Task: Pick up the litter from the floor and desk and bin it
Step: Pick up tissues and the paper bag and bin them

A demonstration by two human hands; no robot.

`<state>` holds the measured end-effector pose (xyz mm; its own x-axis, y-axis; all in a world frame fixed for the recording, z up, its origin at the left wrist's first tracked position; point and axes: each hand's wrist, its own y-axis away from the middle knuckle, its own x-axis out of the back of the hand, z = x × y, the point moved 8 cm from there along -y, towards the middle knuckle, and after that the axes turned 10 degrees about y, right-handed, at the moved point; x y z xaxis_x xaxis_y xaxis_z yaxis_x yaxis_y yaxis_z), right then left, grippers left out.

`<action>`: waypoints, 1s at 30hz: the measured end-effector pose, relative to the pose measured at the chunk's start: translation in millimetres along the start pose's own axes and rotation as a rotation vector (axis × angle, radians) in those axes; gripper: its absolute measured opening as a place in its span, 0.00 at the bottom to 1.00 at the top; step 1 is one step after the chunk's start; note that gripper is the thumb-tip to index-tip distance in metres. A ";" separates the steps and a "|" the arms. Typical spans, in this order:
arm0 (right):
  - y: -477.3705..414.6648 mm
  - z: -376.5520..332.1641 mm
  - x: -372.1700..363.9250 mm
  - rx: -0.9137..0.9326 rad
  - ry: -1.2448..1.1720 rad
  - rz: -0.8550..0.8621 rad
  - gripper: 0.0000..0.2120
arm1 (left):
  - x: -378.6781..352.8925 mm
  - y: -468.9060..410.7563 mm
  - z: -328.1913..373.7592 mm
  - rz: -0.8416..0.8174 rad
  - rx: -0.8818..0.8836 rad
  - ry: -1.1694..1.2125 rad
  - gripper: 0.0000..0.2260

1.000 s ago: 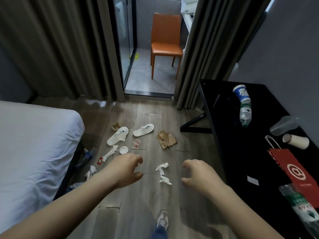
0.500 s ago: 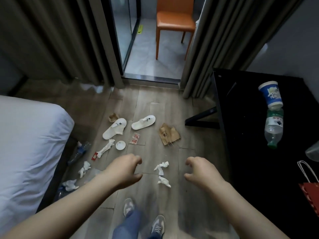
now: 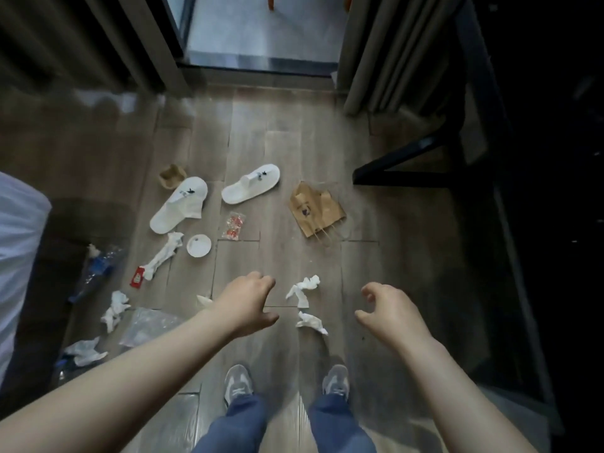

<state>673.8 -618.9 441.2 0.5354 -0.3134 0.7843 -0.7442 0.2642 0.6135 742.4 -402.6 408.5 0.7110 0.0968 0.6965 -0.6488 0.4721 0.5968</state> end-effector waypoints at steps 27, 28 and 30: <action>-337.9 52.4 -356.9 0.387 0.454 0.081 0.21 | -377.9 -324.3 -128.6 -0.031 -0.234 0.026 0.58; -336.3 54.0 -356.6 0.372 0.418 0.079 0.22 | -379.0 -325.4 -125.5 -0.028 -0.226 0.021 0.58; -337.1 58.5 -356.3 0.350 0.369 0.081 0.22 | -386.8 -333.0 -121.5 -0.027 -0.214 0.009 0.59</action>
<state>710.6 -649.7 -50.5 0.5286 0.0552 0.8471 -0.8446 -0.0663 0.5313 716.5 -490.8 -108.1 0.7305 0.0887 0.6772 -0.5577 0.6497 0.5166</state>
